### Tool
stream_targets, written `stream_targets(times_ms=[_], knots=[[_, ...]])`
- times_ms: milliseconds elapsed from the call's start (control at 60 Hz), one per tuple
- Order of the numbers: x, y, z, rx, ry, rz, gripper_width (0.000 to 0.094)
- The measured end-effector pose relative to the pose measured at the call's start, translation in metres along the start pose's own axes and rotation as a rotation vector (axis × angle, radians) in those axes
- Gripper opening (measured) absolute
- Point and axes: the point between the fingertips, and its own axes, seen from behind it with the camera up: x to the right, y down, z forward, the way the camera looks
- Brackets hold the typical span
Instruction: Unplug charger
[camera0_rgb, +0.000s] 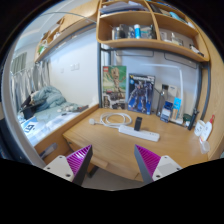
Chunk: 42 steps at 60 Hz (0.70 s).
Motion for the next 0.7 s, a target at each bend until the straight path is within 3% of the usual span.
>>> stream_targets(times_ms=[117, 317, 517, 583, 650, 667, 700], knots=[[0.027, 0.023, 0.012, -0.061, 0.064, 0.035, 0.0857], [0.089, 0.038, 0.109, -0.093, 0.131, 0.066, 0.0842], [0.119, 0.001, 0.192, -0.019, 0.155, 0.111, 0.0828], [0.129, -0.007, 0.219, -0.002, 0.173, 0.135, 0.0774], [0.136, -0.017, 0.243, 0.020, 0.188, 0.137, 0.0657], [0.139, -0.018, 0.248, 0.023, 0.196, 0.135, 0.0670], [0.142, -0.019, 0.259, 0.024, 0.206, 0.130, 0.0580]])
